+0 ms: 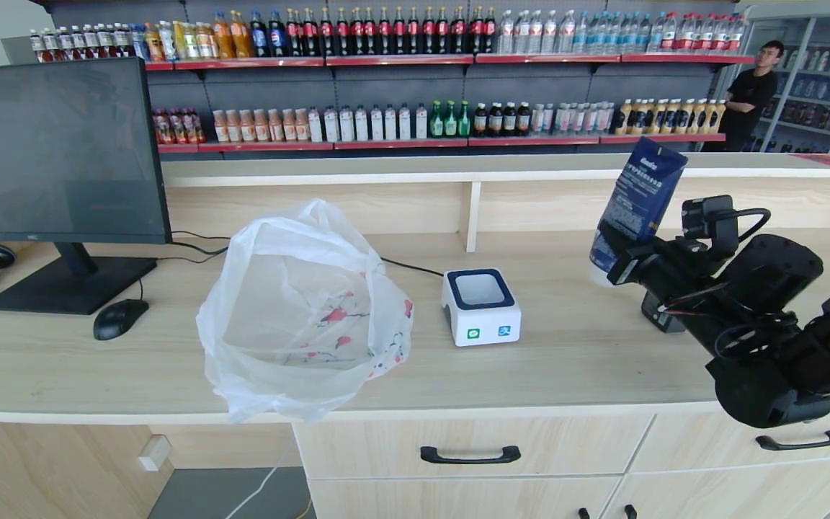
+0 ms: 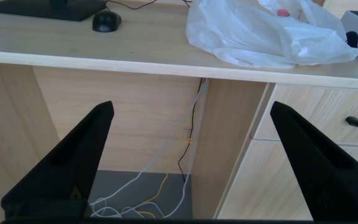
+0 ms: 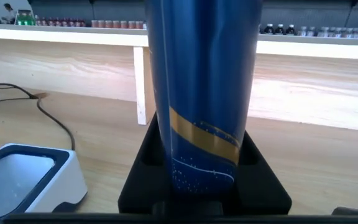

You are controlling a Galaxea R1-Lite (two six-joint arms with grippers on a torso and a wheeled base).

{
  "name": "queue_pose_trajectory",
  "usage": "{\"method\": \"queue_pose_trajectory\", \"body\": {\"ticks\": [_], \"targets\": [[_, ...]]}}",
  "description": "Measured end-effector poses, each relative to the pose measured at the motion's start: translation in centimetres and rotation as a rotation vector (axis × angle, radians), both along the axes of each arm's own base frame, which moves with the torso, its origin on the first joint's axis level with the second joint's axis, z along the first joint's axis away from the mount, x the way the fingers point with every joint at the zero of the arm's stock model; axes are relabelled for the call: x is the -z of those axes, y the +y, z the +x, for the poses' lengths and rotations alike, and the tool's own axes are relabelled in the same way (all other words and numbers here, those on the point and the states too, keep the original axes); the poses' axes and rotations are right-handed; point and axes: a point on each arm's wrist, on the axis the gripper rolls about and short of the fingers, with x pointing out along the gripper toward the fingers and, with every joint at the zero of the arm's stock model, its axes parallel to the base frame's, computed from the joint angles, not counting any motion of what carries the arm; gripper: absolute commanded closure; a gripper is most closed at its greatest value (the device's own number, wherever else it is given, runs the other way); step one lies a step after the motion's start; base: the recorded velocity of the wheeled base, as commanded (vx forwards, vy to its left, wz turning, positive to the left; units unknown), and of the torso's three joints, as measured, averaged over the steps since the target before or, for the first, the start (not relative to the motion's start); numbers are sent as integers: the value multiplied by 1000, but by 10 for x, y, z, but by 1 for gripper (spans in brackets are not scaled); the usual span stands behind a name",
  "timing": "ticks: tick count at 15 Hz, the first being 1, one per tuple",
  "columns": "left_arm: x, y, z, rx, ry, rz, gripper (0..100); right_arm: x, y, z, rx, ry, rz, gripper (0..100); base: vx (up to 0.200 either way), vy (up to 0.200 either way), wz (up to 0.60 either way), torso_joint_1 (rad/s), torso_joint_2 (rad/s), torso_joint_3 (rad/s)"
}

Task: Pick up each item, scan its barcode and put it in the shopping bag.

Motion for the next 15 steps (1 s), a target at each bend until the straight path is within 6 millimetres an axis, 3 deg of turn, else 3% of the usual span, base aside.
{"method": "queue_pose_trajectory", "body": {"ticks": [3, 6, 8, 15], "targets": [[0, 0, 0, -1, 0, 0, 0, -18, 10, -16, -35, -40, 5, 100, 0, 0, 0, 0, 0, 0], [0, 0, 0, -2, 0, 0, 0, -38, 33, -43, -117, -84, 14, 100, 0, 0, 0, 0, 0, 0], [0, 0, 0, -1, -1, 0, 0, -49, 37, -61, -145, -106, 20, 100, 0, 0, 0, 0, 0, 0], [0, 0, 0, -1, 0, 0, 0, -67, 59, -116, -278, -145, 35, 100, 0, 0, 0, 0, 0, 0]]}}
